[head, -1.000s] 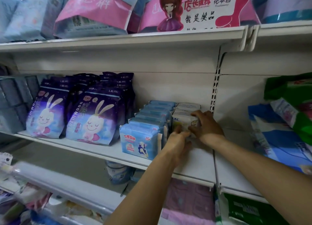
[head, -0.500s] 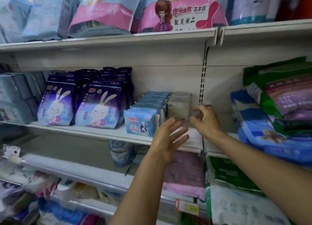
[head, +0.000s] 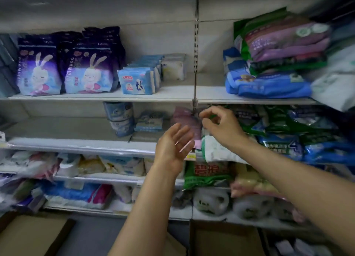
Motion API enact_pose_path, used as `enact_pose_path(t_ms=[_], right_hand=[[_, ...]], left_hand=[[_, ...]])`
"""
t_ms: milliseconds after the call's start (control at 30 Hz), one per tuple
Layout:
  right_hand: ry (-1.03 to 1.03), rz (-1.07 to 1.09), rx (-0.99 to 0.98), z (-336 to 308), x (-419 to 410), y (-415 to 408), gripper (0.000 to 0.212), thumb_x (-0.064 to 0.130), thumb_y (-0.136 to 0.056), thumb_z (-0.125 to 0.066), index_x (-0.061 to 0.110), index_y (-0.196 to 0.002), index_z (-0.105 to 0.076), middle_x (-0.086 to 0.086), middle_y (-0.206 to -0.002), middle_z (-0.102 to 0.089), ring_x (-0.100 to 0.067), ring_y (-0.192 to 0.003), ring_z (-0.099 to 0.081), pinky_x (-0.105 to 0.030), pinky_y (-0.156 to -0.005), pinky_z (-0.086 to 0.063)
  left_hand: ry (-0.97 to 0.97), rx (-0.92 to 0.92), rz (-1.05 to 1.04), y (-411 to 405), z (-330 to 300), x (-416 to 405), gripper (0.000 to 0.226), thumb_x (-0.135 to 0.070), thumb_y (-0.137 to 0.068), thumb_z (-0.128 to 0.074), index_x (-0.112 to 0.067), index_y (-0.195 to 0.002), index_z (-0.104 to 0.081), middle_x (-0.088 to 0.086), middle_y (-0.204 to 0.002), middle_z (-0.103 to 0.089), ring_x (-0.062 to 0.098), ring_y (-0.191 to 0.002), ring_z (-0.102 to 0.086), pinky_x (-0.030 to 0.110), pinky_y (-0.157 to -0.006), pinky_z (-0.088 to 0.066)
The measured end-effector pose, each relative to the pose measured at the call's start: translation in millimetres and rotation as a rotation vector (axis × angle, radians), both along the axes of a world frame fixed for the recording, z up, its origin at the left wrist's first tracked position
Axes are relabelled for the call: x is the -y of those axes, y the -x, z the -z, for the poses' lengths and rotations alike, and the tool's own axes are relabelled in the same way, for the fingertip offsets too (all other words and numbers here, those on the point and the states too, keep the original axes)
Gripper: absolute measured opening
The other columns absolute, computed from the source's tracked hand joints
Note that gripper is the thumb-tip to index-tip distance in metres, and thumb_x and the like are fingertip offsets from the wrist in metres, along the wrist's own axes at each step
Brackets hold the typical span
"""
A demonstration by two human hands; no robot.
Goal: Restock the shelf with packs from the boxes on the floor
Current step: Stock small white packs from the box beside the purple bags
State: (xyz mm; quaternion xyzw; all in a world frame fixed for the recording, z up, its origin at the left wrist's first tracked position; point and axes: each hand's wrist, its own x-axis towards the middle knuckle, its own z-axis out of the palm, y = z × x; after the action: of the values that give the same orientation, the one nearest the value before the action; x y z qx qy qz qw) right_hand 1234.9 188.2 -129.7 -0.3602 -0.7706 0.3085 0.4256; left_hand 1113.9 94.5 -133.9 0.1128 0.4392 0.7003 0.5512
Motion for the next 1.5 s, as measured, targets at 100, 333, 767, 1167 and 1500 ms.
enact_pose_path(t_ms=[100, 333, 767, 1167, 1500], right_hand=[[0.083, 0.05, 0.03, 15, 22, -39, 0.015, 0.002, -0.088, -0.061, 0.016, -0.09, -0.067, 0.003, -0.089, -0.065, -0.016, -0.075, -0.062, -0.013, -0.059, -0.047], [0.262, 0.149, 0.106, 48, 44, -137, 0.012, 0.003, -0.091, -0.059, 0.007, -0.097, -0.069, 0.007, -0.083, -0.063, -0.002, -0.065, -0.06, -0.007, -0.052, -0.04], [0.505, 0.346, 0.164, 145, 37, -353, 0.013, 0.004, -0.09, -0.06, 0.014, -0.089, -0.068, -0.007, -0.079, -0.066, -0.013, -0.062, -0.063, -0.025, -0.06, -0.05], [0.782, 0.474, 0.17, 281, -11, -582, 0.009, -0.004, -0.091, -0.057, -0.005, -0.092, -0.067, -0.008, -0.071, -0.061, -0.015, -0.058, -0.059, -0.012, -0.046, -0.045], [1.009, 0.554, 0.248, 466, -16, -689, 0.013, 0.0, -0.092, -0.059, 0.006, -0.083, -0.067, 0.01, -0.064, -0.055, -0.002, -0.06, -0.052, -0.016, -0.057, -0.043]], left_hand=[[0.052, 0.045, 0.06, -30, 17, 9, 0.02, -0.02, -0.101, -0.048, -0.016, -0.119, -0.057, 0.002, -0.096, -0.068, 0.017, -0.082, -0.065, 0.029, -0.067, -0.053], [0.148, 0.039, 0.205, -96, 49, 13, 0.017, -0.021, -0.102, -0.045, -0.016, -0.112, -0.058, 0.002, -0.099, -0.067, 0.016, -0.086, -0.064, 0.029, -0.07, -0.05], [0.341, 0.036, 0.408, -274, 135, -23, 0.016, -0.024, -0.102, -0.044, -0.017, -0.103, -0.059, 0.0, -0.093, -0.069, 0.016, -0.082, -0.063, 0.03, -0.073, -0.049], [0.625, 0.044, 0.478, -496, 266, -96, 0.014, -0.02, -0.102, -0.047, -0.013, -0.099, -0.059, 0.006, -0.091, -0.065, 0.019, -0.076, -0.059, 0.03, -0.069, -0.049], [0.804, -0.142, 0.661, -596, 426, -146, 0.016, -0.013, -0.104, -0.043, -0.012, -0.099, -0.058, 0.01, -0.095, -0.065, 0.024, -0.086, -0.061, 0.033, -0.074, -0.051]])
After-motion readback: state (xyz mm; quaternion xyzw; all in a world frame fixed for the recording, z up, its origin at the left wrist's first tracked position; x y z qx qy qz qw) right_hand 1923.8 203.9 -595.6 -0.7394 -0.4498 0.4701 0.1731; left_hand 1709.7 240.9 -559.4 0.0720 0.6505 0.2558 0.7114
